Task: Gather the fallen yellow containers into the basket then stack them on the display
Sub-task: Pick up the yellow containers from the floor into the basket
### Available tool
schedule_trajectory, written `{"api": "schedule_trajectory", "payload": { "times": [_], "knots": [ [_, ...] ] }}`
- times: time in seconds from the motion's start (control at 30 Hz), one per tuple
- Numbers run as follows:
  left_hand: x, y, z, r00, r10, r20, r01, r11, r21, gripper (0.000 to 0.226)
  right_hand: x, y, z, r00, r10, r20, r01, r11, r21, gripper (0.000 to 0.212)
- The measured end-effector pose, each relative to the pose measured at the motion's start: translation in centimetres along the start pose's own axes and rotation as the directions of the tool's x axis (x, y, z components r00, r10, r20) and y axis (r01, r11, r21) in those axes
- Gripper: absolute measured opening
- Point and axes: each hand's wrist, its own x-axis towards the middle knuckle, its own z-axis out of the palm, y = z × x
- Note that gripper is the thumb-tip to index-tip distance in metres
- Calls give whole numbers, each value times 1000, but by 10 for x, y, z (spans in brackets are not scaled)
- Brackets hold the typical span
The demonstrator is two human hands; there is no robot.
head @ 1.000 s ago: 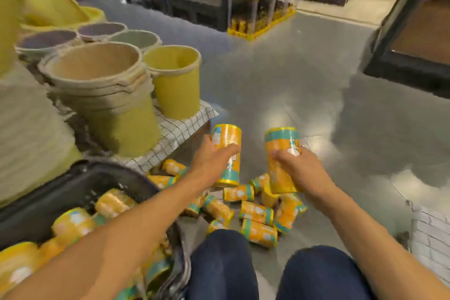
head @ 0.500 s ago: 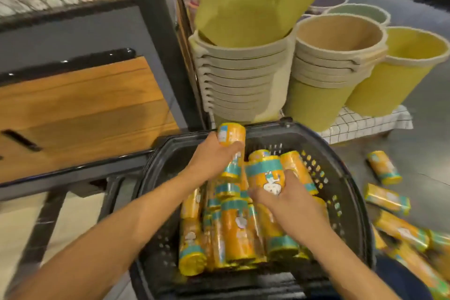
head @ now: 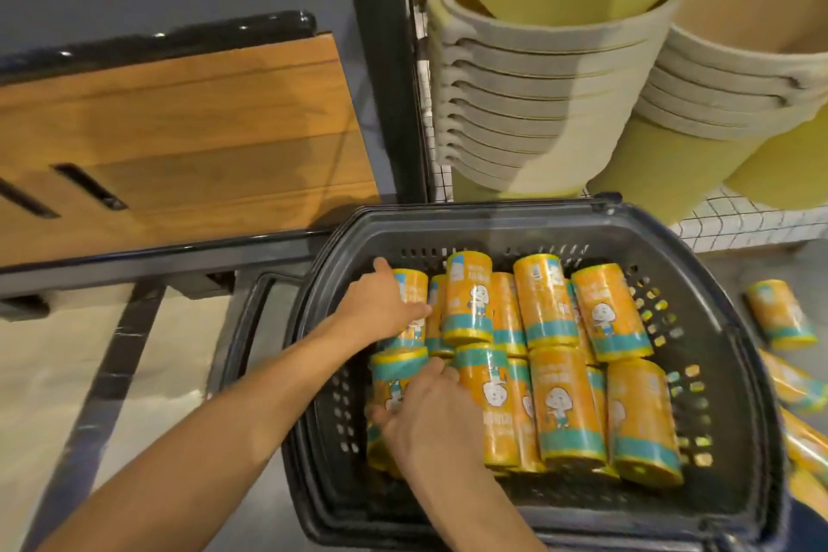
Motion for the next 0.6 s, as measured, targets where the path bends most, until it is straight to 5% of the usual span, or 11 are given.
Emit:
{"api": "schedule_trajectory", "payload": {
  "times": [0.27,0.4,0.6],
  "knots": [
    [6,-11,3,996,5,89,-2,999,-34,106,1,0,10,999,31,23,-32,999,38,90],
    [6,-6,2,999,32,-9,-33,999,-22,81,-1,3,10,999,24,-21,-24,1000,-13,103],
    [7,-2,0,981,179,-75,-175,983,53,68,2,4,6,993,-40,-108,39,999,-18,54]
  ]
}}
